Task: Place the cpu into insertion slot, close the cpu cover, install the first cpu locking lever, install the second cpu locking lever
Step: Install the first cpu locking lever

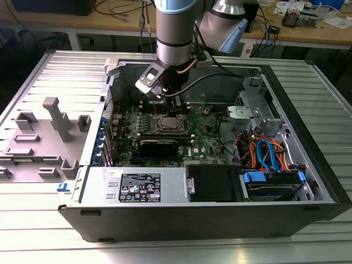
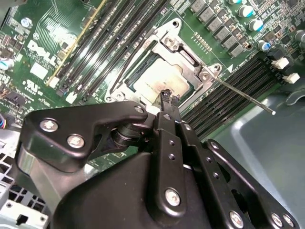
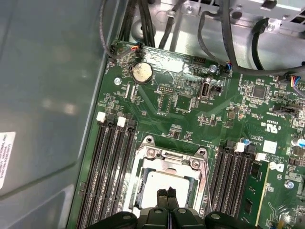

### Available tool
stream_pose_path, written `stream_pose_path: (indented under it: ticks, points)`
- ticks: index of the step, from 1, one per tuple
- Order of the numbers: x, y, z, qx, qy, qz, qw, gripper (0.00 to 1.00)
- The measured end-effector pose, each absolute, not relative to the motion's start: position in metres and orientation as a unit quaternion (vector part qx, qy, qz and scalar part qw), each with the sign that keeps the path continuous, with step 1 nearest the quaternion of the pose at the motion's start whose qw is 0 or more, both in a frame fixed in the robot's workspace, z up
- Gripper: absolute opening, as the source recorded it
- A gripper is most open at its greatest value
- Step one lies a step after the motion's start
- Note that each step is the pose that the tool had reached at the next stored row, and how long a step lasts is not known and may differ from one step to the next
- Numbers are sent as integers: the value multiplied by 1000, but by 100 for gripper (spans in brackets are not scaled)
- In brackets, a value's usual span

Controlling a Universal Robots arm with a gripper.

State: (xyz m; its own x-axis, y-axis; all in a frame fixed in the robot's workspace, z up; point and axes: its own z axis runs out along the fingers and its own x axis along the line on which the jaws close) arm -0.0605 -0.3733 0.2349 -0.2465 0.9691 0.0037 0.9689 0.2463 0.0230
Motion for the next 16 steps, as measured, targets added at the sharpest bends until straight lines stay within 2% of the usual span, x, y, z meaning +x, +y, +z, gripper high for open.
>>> stream_pose_path:
  ticks: [16]
  points:
    - [-61,-373,241,510,860,12,3,11]
